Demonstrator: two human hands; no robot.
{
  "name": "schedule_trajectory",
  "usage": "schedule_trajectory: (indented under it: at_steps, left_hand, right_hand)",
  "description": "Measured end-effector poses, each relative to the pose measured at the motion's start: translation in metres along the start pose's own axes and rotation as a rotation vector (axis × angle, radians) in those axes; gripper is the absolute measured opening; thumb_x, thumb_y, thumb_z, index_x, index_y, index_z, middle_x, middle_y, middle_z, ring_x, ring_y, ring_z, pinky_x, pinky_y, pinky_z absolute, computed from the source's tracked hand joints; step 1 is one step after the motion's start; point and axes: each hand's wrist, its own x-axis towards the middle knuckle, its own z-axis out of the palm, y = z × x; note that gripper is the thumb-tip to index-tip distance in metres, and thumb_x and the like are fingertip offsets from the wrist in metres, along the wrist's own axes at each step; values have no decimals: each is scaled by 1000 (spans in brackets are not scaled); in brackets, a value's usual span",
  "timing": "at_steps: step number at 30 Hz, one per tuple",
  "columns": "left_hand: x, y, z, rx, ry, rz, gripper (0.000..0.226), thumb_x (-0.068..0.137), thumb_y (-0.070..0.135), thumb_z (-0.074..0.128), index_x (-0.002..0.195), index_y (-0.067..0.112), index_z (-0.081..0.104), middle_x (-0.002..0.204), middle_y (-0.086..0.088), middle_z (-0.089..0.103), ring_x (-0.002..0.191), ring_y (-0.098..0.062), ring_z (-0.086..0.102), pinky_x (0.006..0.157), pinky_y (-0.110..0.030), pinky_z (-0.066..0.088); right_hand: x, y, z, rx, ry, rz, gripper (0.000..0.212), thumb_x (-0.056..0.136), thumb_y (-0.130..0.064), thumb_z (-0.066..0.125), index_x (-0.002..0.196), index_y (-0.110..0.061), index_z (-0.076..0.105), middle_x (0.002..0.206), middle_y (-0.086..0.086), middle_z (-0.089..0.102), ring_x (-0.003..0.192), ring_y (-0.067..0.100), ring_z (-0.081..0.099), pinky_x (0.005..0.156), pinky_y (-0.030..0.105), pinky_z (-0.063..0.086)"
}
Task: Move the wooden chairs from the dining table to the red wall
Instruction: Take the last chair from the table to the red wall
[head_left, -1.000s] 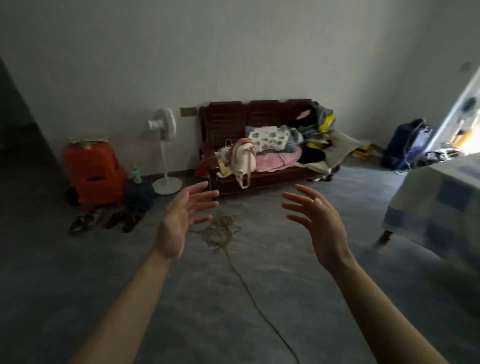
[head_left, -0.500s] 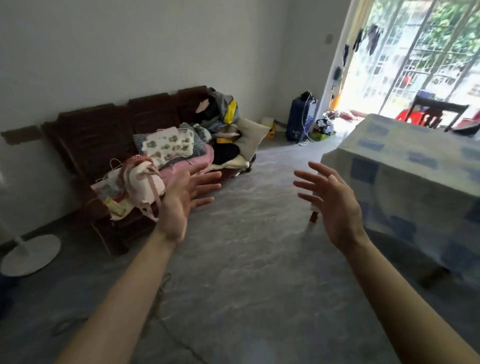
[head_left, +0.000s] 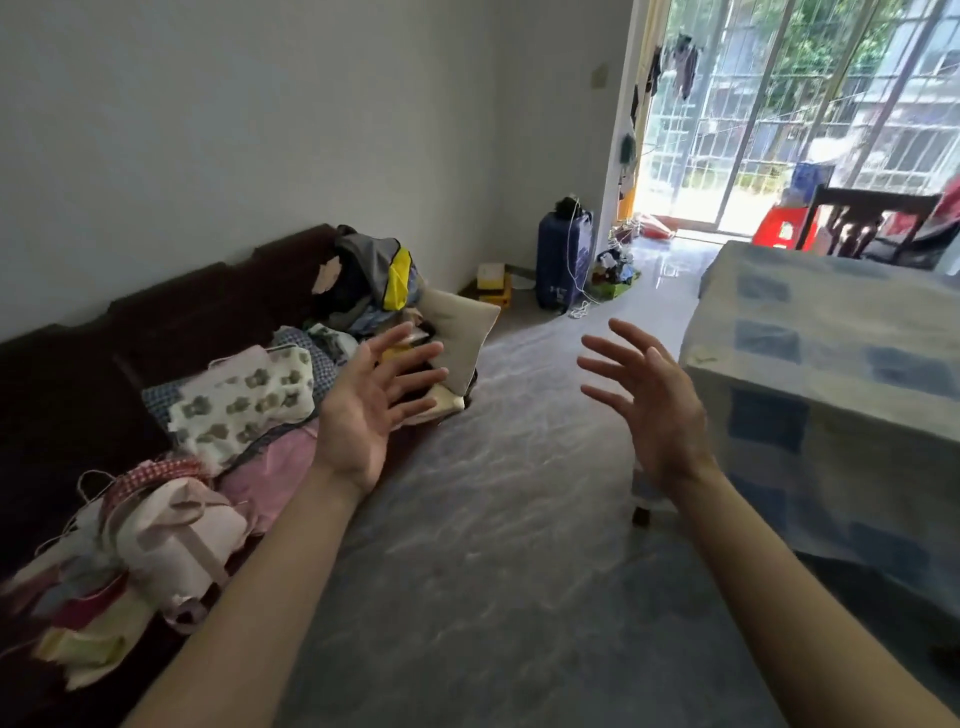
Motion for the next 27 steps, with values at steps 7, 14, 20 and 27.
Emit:
schedule_trajectory:
  at_steps: [7, 14, 20, 27]
  left_hand:
    - [232, -60, -24, -31, -80, -9, 55, 104, 50, 31, 141, 18, 57, 134, -12, 70, 122, -37, 66, 95, -49, 50]
    - [493, -99, -6, -59, -224, -18, 50, 109, 45, 26, 138, 20, 58, 131, -9, 72, 115, -33, 70, 87, -42, 55]
    - [688, -129, 66, -57, -401, -68, 49, 105, 50, 31, 136, 27, 62, 132, -6, 72, 115, -31, 70, 88, -44, 50]
    - [894, -214, 156, -34, -463, -91, 52, 102, 51, 34, 139, 23, 59, 131, -6, 72, 117, -34, 69, 85, -38, 56]
  right_hand:
    - [202, 74, -1, -91, 34, -30, 49, 103, -40, 36, 143, -19, 55, 134, 6, 69, 122, 28, 66, 100, 49, 53]
    - [412, 121, -4, -154, 154, -59, 49, 100, -40, 40, 140, -17, 56, 132, 9, 71, 120, 29, 68, 99, 49, 53]
    - [571, 141, -65, -153, 322, -118, 50, 102, -39, 37, 143, -17, 55, 134, 9, 70, 123, 30, 66, 99, 49, 52]
    - [756, 206, -170, -188, 398, -128, 49, 103, -40, 39, 143, -17, 55, 134, 7, 70, 122, 29, 67, 100, 50, 53]
